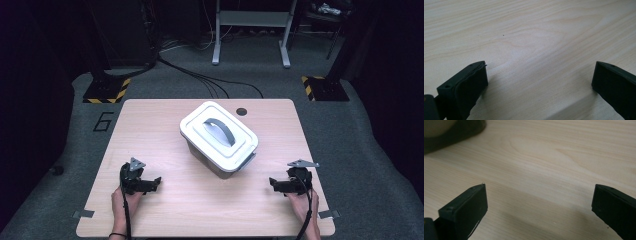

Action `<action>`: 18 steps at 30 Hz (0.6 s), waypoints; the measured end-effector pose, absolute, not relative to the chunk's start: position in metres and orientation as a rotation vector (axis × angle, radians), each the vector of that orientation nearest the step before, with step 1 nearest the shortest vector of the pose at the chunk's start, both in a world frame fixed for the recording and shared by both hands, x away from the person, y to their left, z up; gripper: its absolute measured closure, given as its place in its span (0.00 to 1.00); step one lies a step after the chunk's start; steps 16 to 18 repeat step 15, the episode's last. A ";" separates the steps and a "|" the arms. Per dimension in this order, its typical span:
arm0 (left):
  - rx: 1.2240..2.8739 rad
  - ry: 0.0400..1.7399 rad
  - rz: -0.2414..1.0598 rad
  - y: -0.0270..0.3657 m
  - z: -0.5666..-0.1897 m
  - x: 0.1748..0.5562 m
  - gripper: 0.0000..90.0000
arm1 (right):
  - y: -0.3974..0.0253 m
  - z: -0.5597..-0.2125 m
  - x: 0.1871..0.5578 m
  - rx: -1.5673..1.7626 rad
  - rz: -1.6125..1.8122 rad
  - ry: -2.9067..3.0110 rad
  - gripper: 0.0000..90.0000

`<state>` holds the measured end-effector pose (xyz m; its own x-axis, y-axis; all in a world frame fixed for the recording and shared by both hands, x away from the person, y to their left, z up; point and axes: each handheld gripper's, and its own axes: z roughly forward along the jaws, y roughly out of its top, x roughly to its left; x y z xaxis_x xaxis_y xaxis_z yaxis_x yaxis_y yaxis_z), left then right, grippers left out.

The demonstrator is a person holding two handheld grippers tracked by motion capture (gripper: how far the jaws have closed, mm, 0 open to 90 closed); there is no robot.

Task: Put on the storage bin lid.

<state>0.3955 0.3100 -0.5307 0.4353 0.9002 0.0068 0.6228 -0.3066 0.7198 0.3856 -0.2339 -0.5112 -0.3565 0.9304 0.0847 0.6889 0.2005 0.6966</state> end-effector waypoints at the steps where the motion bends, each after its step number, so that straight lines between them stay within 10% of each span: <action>1: 2.042 1.276 0.551 0.310 -0.531 0.395 0.00 | -0.235 -0.514 0.386 1.520 0.930 2.124 0.00; 18: 2.023 1.300 0.548 0.309 -0.531 0.396 0.00 | -0.232 -0.529 0.385 1.464 0.885 2.081 0.00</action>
